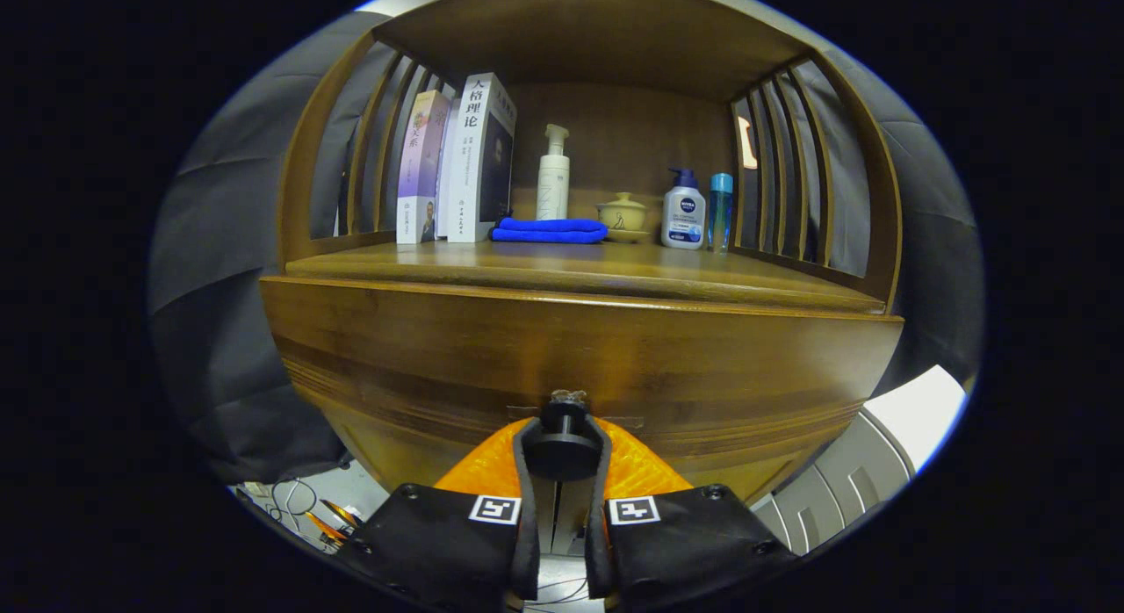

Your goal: Pull open the drawer, take out the items inside it, and place them on the countertop above the cabinet.

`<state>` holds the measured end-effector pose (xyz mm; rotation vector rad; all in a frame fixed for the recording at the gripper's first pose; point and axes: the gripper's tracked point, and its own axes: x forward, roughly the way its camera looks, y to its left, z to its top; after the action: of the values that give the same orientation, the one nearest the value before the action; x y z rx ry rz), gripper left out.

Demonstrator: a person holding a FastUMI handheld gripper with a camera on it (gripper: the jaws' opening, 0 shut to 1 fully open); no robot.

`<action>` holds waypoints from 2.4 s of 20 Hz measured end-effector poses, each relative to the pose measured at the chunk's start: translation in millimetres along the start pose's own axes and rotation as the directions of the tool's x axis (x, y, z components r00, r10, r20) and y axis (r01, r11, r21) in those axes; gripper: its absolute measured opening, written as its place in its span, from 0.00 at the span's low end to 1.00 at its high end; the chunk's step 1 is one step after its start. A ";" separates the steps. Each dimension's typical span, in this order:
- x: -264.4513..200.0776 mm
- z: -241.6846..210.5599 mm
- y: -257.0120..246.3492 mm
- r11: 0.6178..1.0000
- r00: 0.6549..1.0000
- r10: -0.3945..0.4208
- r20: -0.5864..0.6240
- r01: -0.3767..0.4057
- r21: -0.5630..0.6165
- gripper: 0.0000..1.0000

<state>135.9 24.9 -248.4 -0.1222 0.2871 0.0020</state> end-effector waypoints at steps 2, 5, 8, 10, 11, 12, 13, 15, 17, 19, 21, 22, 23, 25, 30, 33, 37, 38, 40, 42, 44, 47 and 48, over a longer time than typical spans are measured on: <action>-11.7 -3.8 0.6 1.000 1.000 0.002 0.001 -0.002 -0.004 0.23; -30.0 -9.5 1.7 1.000 1.000 0.007 0.009 -0.006 -0.013 0.23; -43.5 -13.9 1.8 1.000 1.000 0.017 0.012 -0.016 -0.019 0.22; -49.9 -15.9 2.6 0.999 0.999 0.031 0.009 -0.031 -0.018 0.23; -52.6 -16.9 2.7 0.999 0.999 0.036 0.008 -0.036 -0.027 0.23; -55.0 -17.4 2.0 0.998 0.999 0.040 0.006 -0.040 -0.038 0.23; -58.4 -18.7 2.6 0.998 0.999 0.045 0.003 -0.045 -0.044 0.23; -66.2 -21.5 3.1 0.998 0.999 0.053 0.000 -0.053 -0.040 0.22; -74.2 -24.3 3.3 0.998 0.998 0.056 -0.002 -0.056 -0.042 0.22; -81.2 -26.6 3.7 0.997 0.998 0.062 -0.005 -0.062 -0.045 0.22; -89.6 -31.8 4.8 0.996 0.997 0.071 -0.012 -0.072 -0.044 0.22; -93.3 -34.0 4.8 0.996 0.997 0.075 -0.013 -0.075 -0.047 0.22; -96.4 -35.7 5.1 0.995 0.997 0.079 -0.012 -0.080 -0.065 0.22; -102.9 -37.5 5.3 0.992 0.996 0.090 0.005 -0.090 -0.092 0.22; -109.0 -42.0 4.6 0.990 0.994 0.108 -0.010 -0.108 -0.085 0.22; -116.9 -45.1 4.2 0.987 0.994 0.109 0.000 -0.108 -0.116 0.23; -135.9 -53.2 7.4 0.985 0.992 0.128 -0.004 -0.127 -0.114 0.23; -137.1 -53.1 7.1 0.985 0.992 0.124 -0.003 -0.124 -0.118 0.22; -136.0 -54.2 6.1 0.988 0.993 0.118 -0.012 -0.118 -0.100 0.23; -134.8 -55.1 8.4 0.989 0.992 0.124 -0.026 -0.126 -0.078 0.28; -141.0 -54.1 7.5 0.986 0.991 0.129 -0.040 -0.133 -0.098 0.36; -154.2 -46.1 3.3 0.980 0.989 0.149 -0.007 -0.148 -0.131 0.59; -161.6 -40.2 3.1 0.977 0.986 0.169 0.005 -0.167 -0.130 0.67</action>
<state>-30.5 25.7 -241.3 -0.2263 0.2809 0.1902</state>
